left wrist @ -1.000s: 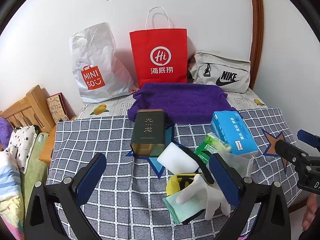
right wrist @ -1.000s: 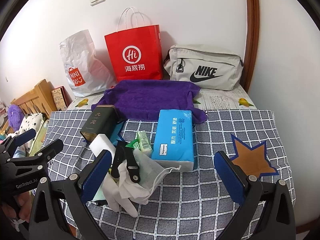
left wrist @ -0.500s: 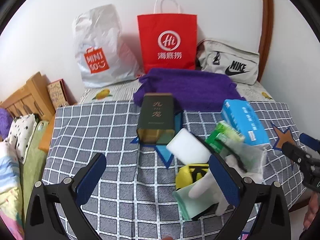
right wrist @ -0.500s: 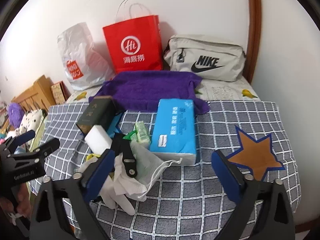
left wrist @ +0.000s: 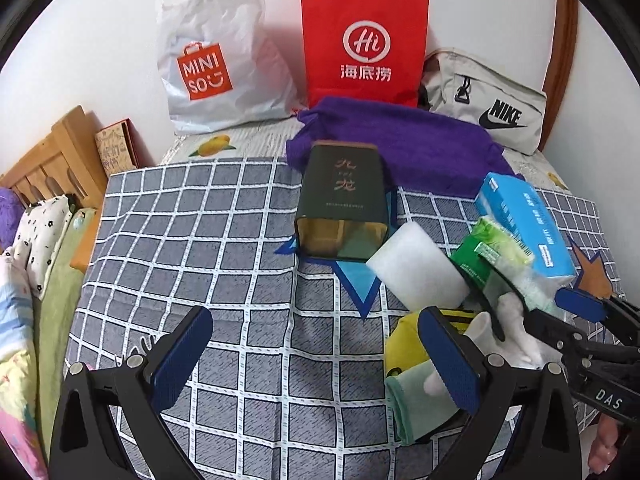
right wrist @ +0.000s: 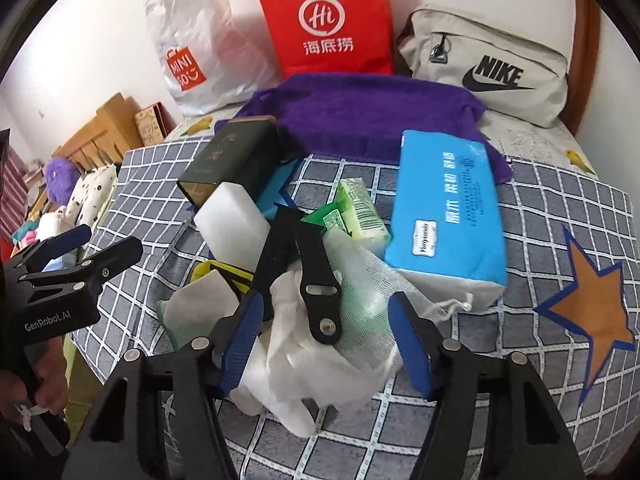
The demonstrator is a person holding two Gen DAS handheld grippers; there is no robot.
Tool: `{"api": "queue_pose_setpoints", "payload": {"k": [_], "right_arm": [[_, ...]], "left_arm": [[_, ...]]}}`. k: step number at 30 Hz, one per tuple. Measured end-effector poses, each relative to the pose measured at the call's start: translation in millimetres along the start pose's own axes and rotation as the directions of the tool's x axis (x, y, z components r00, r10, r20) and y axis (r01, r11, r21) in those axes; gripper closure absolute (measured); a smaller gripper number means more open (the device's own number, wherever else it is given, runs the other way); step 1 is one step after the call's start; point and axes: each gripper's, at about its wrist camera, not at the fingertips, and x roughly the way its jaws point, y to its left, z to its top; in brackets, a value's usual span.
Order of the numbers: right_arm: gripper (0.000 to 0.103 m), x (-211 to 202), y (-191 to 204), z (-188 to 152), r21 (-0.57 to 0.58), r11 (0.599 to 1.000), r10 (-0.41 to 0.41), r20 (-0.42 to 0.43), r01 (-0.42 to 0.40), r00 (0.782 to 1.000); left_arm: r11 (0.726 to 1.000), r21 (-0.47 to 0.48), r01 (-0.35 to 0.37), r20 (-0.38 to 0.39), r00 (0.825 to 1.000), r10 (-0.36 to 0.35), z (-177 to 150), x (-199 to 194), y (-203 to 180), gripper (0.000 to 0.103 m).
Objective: Organize soft objects
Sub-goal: 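Grasp the black watch strap with the right tool while the left tool grasps the white foam block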
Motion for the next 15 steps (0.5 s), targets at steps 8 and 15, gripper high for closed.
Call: {"api": "queue_pose_setpoints", "payload": {"k": [8, 15], "right_arm": [[0.063, 24, 2, 10, 0.002, 0.999, 0.033, -0.042, -0.033, 0.999], [0.079, 28, 7, 11, -0.024, 0.999, 0.028, -0.048, -0.029, 0.998]], "left_arm": [[1.000, -0.001, 0.019, -0.027, 0.999, -0.019, 0, 16, 2, 0.000], [0.999, -0.010, 0.033, -0.044, 0.998, -0.034, 1, 25, 6, 0.000]]}}
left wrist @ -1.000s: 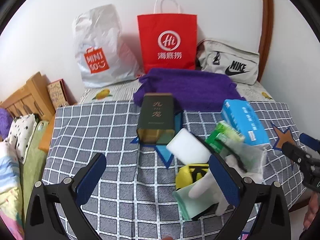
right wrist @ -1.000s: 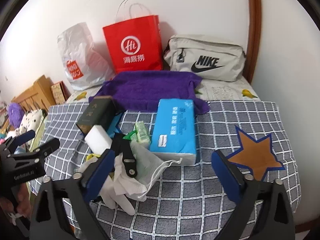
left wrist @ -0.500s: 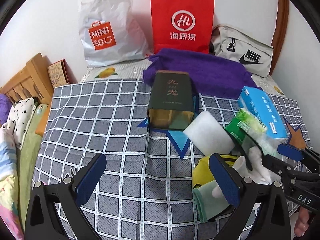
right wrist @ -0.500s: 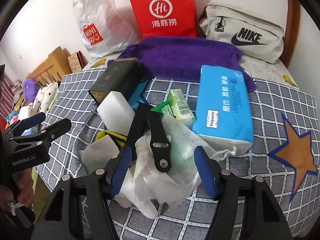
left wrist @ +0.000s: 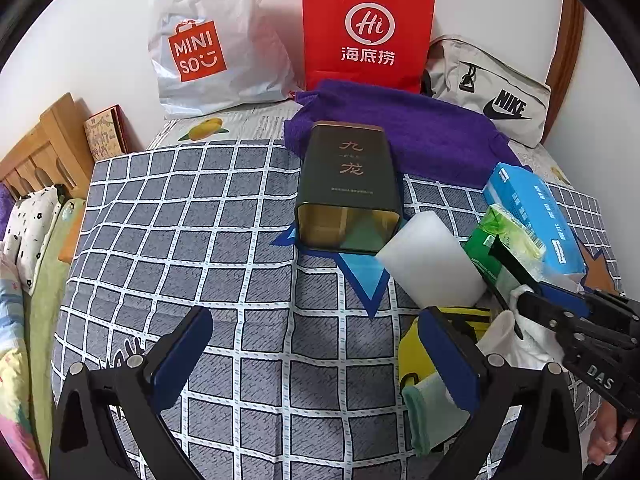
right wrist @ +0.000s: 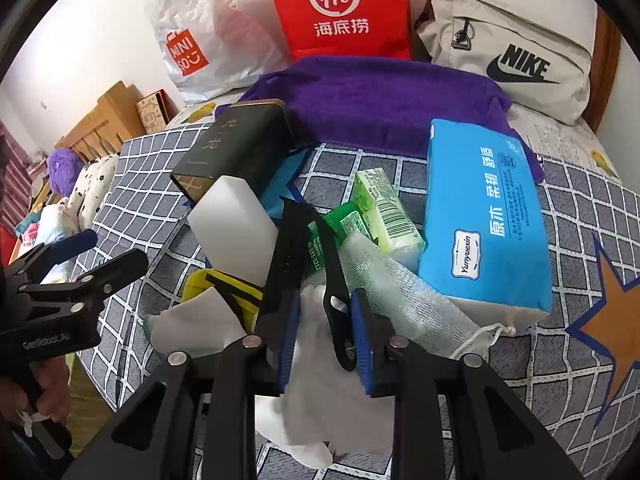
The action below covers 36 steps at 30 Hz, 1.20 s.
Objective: Organize soft objects
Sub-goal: 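Grasp the black watch strap with the right tool while the left tool grasps the white foam block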
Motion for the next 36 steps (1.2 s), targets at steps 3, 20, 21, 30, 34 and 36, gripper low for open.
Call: {"api": "queue_pose_setpoints", "payload": {"k": [3, 20, 21, 30, 34, 36], "right_arm": [[0.080, -9, 2, -1, -0.027, 0.999, -0.020, 0.013, 0.020, 1.000], [0.068, 0, -1, 12, -0.032, 0.999, -0.011, -0.023, 0.010, 1.000], [0.068, 1, 0, 14, -0.037, 0.999, -0.016, -0.023, 0.015, 1.000], [0.098, 12, 10, 16, -0.149, 0.982, -0.121, -0.026, 0.116, 0.992], [0.099, 7, 8, 14, -0.157, 0.981, -0.120, -0.010, 0.117, 0.993], [0.099, 13, 4, 13, -0.153, 0.979, -0.138, -0.026, 0.132, 0.990]], "left_arm": [[1.000, -0.001, 0.008, 0.000, 1.000, -0.008, 0, 1, 1, 0.000], [1.000, 0.016, 0.015, -0.014, 1.000, -0.014, 3, 6, -2, 0.000], [1.000, 0.015, 0.016, -0.014, 1.000, -0.016, 3, 6, -2, 0.000], [0.999, -0.001, 0.038, -0.008, 0.999, -0.038, 3, 6, 7, 0.000], [0.998, -0.006, 0.067, -0.008, 0.998, -0.067, 3, 9, 6, 0.000], [0.997, -0.001, 0.082, -0.014, 0.997, -0.082, 3, 10, 4, 0.002]]}}
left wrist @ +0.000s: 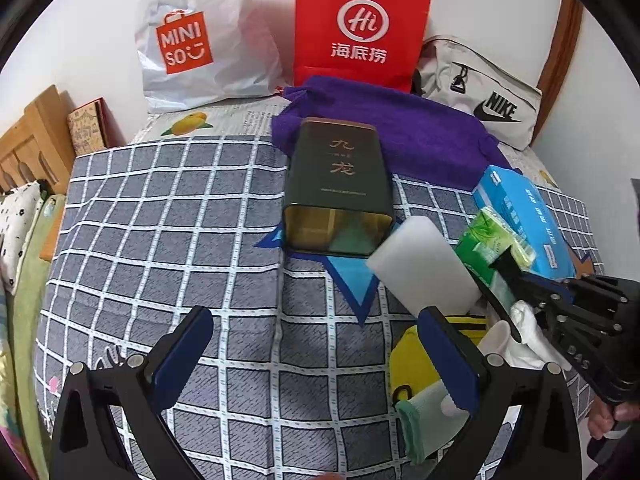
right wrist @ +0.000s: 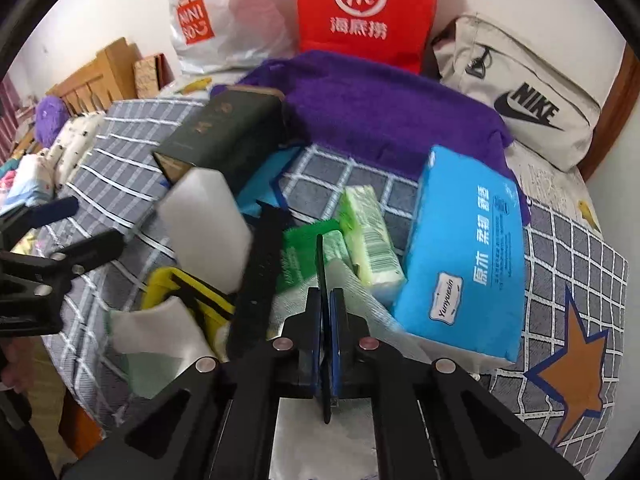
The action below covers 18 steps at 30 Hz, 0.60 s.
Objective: Organize soft objects
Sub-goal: 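Grasp the black watch strap with the right tool while the left tool grasps the white foam block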
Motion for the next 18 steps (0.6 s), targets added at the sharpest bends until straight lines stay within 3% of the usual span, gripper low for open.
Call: {"api": "queue_pose_setpoints", "payload": {"k": [7, 18], "right_arm": [[0.097, 17, -10, -2, 0.063, 0.996, 0.068, -0.055, -0.064, 0.996], [0.099, -12, -20, -7, 0.076, 0.995, 0.066, 0.059, -0.070, 0.996]], "left_arm": [[0.998, -0.011, 0.058, -0.021, 0.998, -0.058, 1, 6, -3, 0.003], [0.990, -0.024, 0.137, 0.013, 0.991, -0.137, 19, 16, -25, 0.004]]}}
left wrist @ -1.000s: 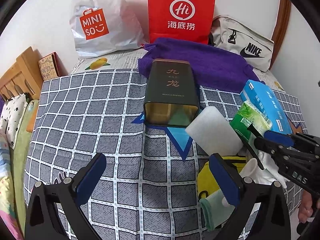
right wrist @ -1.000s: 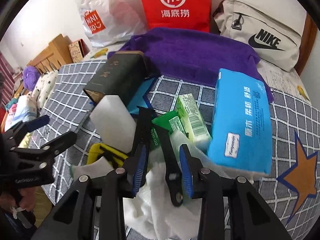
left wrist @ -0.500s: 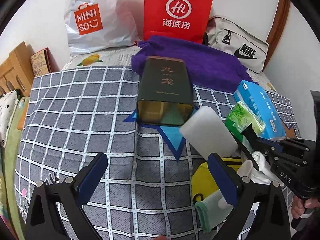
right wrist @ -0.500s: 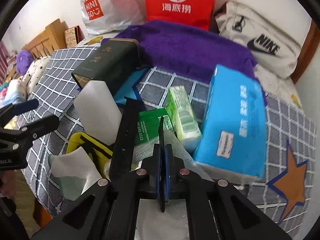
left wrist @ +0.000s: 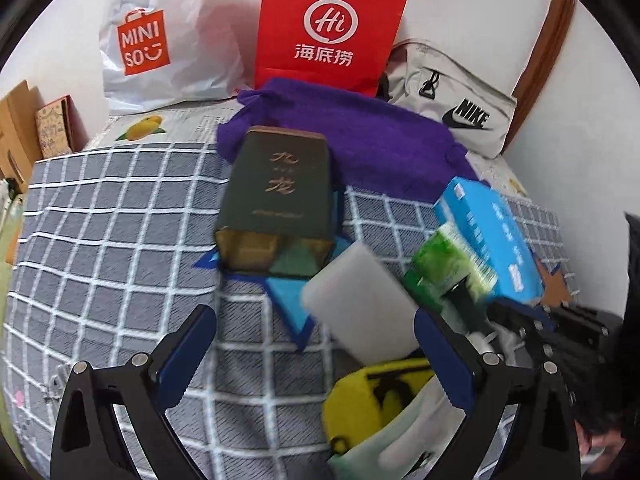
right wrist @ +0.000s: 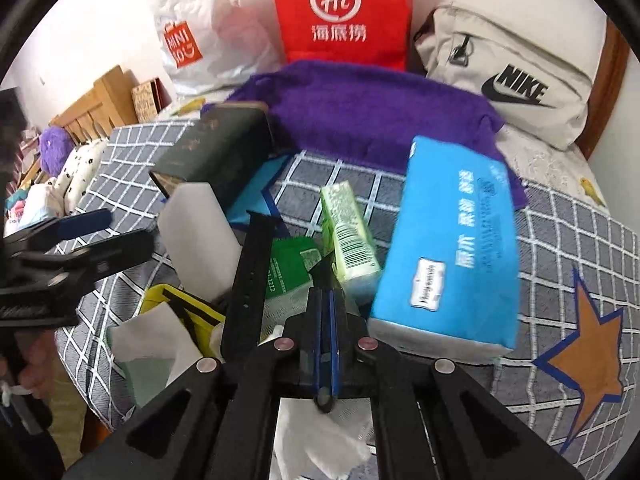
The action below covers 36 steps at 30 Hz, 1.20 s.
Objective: Organize soft objects
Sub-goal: 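Grasp the black watch strap with the right tool while the left tool grasps the white foam block, then lift and carry the strap and foam block toward the purple towel with both tools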
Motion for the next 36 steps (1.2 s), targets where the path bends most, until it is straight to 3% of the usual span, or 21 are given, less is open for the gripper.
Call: {"api": "queue_pose_setpoints", "payload": {"k": [3, 9, 14, 18, 25, 31, 36], "right_arm": [[0.099, -13, -5, -2, 0.000, 1.000, -0.001, 0.027, 0.001, 1.000], [0.099, -16, -9, -7, -0.009, 1.000, 0.023, 0.024, -0.023, 0.999], [0.097, -3, -9, -7, -0.008, 0.997, 0.073, -0.021, -0.073, 0.997], [0.080, 10, -7, -6, -0.016, 0.997, 0.076, -0.062, -0.077, 0.995], [0.080, 29, -5, -2, -0.004, 0.998, 0.064, -0.108, -0.065, 0.992], [0.078, 48, 12, -3, -0.102, 0.995, -0.003, -0.167, -0.015, 0.986], [0.076, 52, 10, -3, -0.101, 0.995, 0.006, -0.176, -0.025, 0.984]], "left_arm": [[1.000, 0.000, 0.024, -0.016, 1.000, -0.024, 6, 10, -6, 0.004], [0.994, -0.095, 0.059, -0.088, 0.994, -0.068, 10, 37, -4, 0.005], [0.988, -0.129, 0.089, -0.088, 0.991, -0.101, 8, 45, -1, 0.040], [0.991, -0.096, 0.097, -0.076, 0.992, -0.105, 8, 43, -5, 0.042], [0.990, -0.077, 0.119, -0.070, 0.990, -0.124, 7, 32, -3, 0.042], [0.987, -0.093, 0.128, -0.057, 0.989, -0.133, 6, 30, 4, 0.042], [0.986, -0.102, 0.128, -0.046, 0.990, -0.134, 3, 35, 3, 0.042]]}}
